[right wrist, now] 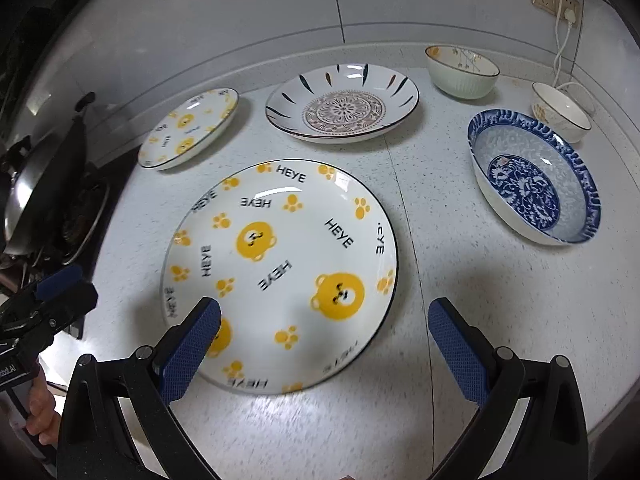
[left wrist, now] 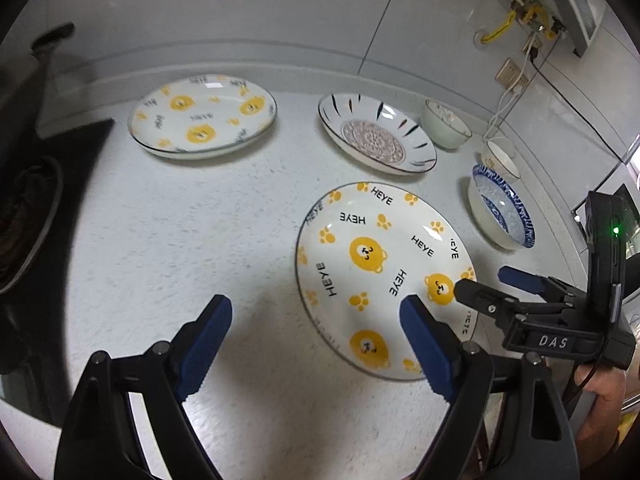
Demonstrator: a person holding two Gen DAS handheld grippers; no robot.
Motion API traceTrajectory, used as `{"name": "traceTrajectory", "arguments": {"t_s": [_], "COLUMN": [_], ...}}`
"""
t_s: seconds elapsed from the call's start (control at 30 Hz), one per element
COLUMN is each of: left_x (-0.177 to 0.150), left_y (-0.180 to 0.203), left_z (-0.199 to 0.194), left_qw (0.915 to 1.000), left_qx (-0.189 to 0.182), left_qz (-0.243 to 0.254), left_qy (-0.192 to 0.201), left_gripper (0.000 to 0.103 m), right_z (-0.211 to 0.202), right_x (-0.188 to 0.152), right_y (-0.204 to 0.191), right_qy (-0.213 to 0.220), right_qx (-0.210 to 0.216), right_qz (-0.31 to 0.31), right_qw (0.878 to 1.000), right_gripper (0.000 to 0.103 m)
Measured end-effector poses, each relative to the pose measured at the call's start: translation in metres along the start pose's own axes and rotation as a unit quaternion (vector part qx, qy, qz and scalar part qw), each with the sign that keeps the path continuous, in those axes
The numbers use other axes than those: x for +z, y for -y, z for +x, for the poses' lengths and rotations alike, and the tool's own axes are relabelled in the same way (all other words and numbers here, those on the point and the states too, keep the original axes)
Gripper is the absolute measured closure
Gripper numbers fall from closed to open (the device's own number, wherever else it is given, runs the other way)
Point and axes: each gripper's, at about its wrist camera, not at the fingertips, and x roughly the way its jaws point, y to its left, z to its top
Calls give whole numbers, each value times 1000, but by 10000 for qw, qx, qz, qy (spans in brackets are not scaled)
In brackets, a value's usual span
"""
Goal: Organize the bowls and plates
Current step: 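Reach both grippers to the large yellow-bear plate and close on its rim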
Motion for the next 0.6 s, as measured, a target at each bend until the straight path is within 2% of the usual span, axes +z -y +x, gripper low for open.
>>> {"name": "traceTrajectory", "arguments": {"t_s": [0.27, 0.5, 0.6], "left_x": [18, 21, 24], "left_y": [-1, -2, -3], "left_z": [60, 89, 91], "left_qw": [9966, 9905, 9891], "left_qx": [-266, -442, -518], "left_qz": [-539, -974, -1099], "left_qy": [-569, -864, -830], "left_gripper": [18, 18, 18], "right_z": [38, 58, 63], "right_x": [29, 43, 43], "right_y": [15, 19, 26], "right_qy": [-469, -791, -993], "right_qx": [130, 587, 884], "right_qz": [-37, -188, -126], "right_qw": [9988, 9950, 9910], "right_gripper": [1, 1, 1]}}
